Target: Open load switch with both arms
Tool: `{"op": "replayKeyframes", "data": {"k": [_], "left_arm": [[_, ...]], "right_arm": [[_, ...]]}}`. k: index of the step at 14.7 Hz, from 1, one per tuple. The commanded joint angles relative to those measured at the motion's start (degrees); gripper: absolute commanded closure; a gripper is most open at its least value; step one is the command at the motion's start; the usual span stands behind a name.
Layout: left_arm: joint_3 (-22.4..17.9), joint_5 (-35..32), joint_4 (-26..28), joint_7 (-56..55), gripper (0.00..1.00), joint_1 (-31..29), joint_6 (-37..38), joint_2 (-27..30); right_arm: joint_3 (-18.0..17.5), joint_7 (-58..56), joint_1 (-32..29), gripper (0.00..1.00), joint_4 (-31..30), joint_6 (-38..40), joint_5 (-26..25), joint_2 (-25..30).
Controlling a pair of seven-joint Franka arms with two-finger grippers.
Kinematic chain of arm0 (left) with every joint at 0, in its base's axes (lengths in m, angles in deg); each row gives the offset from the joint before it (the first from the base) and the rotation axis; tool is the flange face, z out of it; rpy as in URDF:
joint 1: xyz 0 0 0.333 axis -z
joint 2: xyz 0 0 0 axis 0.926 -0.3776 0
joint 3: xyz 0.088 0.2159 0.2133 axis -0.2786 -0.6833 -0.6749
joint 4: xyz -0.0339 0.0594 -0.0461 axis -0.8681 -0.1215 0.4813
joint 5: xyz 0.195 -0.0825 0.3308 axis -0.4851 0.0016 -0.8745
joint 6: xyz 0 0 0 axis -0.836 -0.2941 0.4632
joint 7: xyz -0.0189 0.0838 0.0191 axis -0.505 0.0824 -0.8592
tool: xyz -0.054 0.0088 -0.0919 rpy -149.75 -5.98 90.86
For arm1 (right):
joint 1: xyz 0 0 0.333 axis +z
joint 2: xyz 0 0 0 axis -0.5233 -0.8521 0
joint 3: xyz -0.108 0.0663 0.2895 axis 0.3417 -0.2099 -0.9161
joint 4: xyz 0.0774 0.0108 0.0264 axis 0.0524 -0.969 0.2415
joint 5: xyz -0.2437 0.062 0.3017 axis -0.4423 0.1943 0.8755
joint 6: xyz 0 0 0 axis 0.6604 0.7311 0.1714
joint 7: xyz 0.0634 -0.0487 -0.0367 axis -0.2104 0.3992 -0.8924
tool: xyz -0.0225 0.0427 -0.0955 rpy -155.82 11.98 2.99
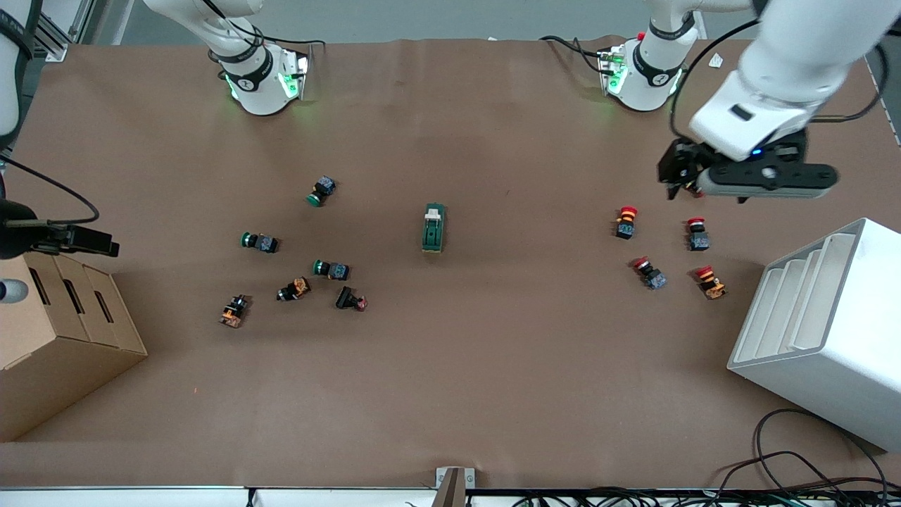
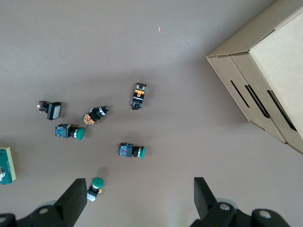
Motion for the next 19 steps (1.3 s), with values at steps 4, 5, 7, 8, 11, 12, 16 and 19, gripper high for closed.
{"op": "replayKeyframes", "data": {"k": [4,5,7,8,11,12,16,19], "left_arm": [[-5.28,4.54,8.51,7.96,0.0,-1.18,0.86,7.75],[-5.37,5.68,10.7,9.1,0.0,-1.89,0.78,9.42],[-6.43,6.65,12.39,9.2,0.0,-2.6,0.33,10.66],[-6.52,6.66,12.39,8.33,0.0,-2.77,0.51,10.75],[-6.43,6.57,12.04,8.06,0.0,-4.35,1.3,10.84],[-6.43,6.57,11.43,8.14,0.0,-4.44,1.74,10.49],[-6.52,6.48,9.14,8.15,0.0,-4.53,1.92,9.26],[-6.43,6.48,8.87,8.06,0.0,-4.44,2.27,9.26]], "right_arm": [[0.02,-0.87,-0.49,0.0,-15.23,-0.47,-0.55,15.79],[0.02,-0.87,-0.49,0.0,-18.3,-1.17,-0.55,18.86],[0.11,-0.87,-0.49,0.0,-23.23,-2.49,-0.64,23.79],[0.11,-0.96,-0.58,0.0,-24.65,-2.58,-0.72,25.29],[0.11,-0.96,-0.49,0.0,-26.42,-2.67,-1.34,27.59],[0.02,-0.96,-0.41,0.0,-26.42,-2.67,-1.6,27.59],[-0.15,-0.96,-0.23,0.0,-26.25,-2.67,-1.69,27.68],[-0.42,-1.57,0.03,0.0,-25.89,-2.93,-1.78,28.38]]}}
